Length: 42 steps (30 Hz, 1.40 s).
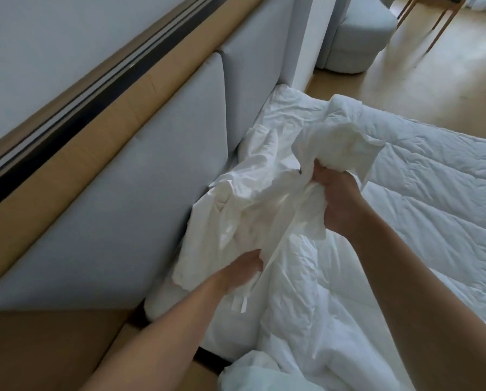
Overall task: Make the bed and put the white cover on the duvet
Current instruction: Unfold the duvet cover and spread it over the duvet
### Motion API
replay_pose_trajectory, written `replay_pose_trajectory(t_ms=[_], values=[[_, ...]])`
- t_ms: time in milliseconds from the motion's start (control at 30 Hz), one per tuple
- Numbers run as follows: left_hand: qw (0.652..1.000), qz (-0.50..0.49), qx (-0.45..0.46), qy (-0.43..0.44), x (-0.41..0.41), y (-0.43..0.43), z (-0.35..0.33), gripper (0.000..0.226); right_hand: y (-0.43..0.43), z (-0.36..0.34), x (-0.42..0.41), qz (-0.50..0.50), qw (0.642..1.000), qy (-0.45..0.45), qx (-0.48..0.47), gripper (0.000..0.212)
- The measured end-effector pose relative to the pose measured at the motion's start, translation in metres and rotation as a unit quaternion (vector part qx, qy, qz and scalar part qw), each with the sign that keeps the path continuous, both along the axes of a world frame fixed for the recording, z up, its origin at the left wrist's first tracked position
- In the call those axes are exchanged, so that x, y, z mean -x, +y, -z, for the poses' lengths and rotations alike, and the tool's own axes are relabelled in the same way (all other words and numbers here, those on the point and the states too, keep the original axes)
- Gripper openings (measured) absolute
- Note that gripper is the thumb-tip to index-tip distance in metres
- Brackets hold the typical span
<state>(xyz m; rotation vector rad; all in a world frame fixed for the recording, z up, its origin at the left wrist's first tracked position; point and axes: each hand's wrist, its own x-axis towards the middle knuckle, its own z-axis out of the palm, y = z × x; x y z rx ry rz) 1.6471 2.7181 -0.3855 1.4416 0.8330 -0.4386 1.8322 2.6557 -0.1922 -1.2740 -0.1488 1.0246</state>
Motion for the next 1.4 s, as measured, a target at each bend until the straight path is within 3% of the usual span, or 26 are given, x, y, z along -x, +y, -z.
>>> replay_pose_trajectory(t_ms=[67,133,200,267,333,433,467,533,600,633,700,833,900,1000,1033,1100,1200,1233,1267,1300,1333,1400], values=[[0.998,0.042,-0.043,0.03,-0.001,-0.012,0.025,0.064,-0.004,-0.007,-0.001,0.003,1.0,-0.002,-0.027,0.006],[0.985,0.051,-0.103,0.129,0.012,-0.008,0.048,0.072,-0.008,-0.015,-0.004,0.004,0.999,-0.013,-0.044,0.005],[0.953,-0.018,-0.146,0.266,0.043,0.019,0.08,0.087,-0.012,-0.023,-0.008,0.01,0.999,-0.021,-0.049,0.004],[0.903,-0.15,-0.158,0.37,0.073,0.048,0.102,0.1,-0.017,-0.028,-0.014,0.021,0.998,-0.037,-0.054,0.008],[0.9,-0.175,-0.214,0.336,0.074,0.059,0.092,0.087,-0.018,-0.031,-0.015,0.016,0.997,-0.047,-0.053,0.009],[0.926,-0.135,-0.313,0.159,0.027,0.056,0.047,0.037,-0.016,-0.025,-0.008,-0.015,0.998,-0.044,-0.04,0.008],[0.931,-0.132,-0.324,0.104,0.005,0.054,0.033,0.03,-0.016,-0.022,-0.005,-0.021,0.998,-0.042,-0.03,0.007],[0.941,-0.127,-0.312,0.013,-0.032,0.055,0.015,0.028,-0.017,-0.018,-0.003,-0.035,0.998,-0.037,-0.027,0.014],[0.964,-0.082,-0.251,-0.018,-0.058,0.059,0.014,0.035,-0.021,-0.017,-0.008,-0.054,0.997,-0.042,-0.038,0.013],[0.975,-0.056,-0.213,-0.019,-0.066,0.061,0.019,0.045,-0.023,-0.02,-0.011,-0.063,0.996,-0.04,-0.046,0.007],[0.987,-0.019,-0.157,0.003,-0.072,0.069,0.033,0.074,-0.028,-0.026,-0.019,-0.084,0.993,-0.055,-0.061,0.024],[0.975,-0.056,-0.207,0.065,-0.075,0.098,0.069,0.117,-0.028,-0.026,-0.028,-0.068,0.993,-0.1,-0.005,0.013],[0.966,-0.042,-0.24,0.086,-0.077,0.103,0.082,0.11,-0.026,-0.016,-0.03,-0.05,0.994,-0.092,0.022,0.015],[0.932,0.026,-0.319,0.172,-0.071,0.102,0.104,0.086,-0.023,0.004,-0.036,-0.019,0.997,-0.069,0.026,0.04],[0.908,0.036,-0.352,0.224,-0.065,0.103,0.113,0.084,-0.021,0.006,-0.038,-0.014,0.998,-0.06,0.019,0.039],[0.865,0.064,-0.413,0.278,-0.053,0.109,0.122,0.068,-0.018,0.009,-0.044,-0.02,0.999,-0.041,0.002,0.013],[0.862,0.094,-0.416,0.272,-0.047,0.115,0.135,0.049,-0.009,0.015,-0.051,-0.039,0.998,-0.035,0.025,0.004],[0.87,0.085,-0.411,0.26,-0.047,0.114,0.135,0.046,-0.003,0.019,-0.051,-0.025,0.996,-0.061,0.064,0.01],[0.879,0.068,-0.402,0.245,-0.048,0.112,0.135,0.045,0.002,0.026,-0.053,-0.03,0.982,-0.133,0.133,0.019],[0.889,0.047,-0.394,0.23,-0.049,0.11,0.133,0.044,0.009,0.033,-0.054,-0.061,0.941,-0.245,0.226,0.02],[0.897,0.029,-0.385,0.215,-0.05,0.107,0.132,0.042,0.015,0.043,-0.054,-0.139,0.871,-0.355,0.311,0.018],[0.909,0.004,-0.37,0.192,-0.051,0.104,0.127,0.039,0.021,0.068,-0.048,-0.338,0.683,-0.467,0.449,0.066]])
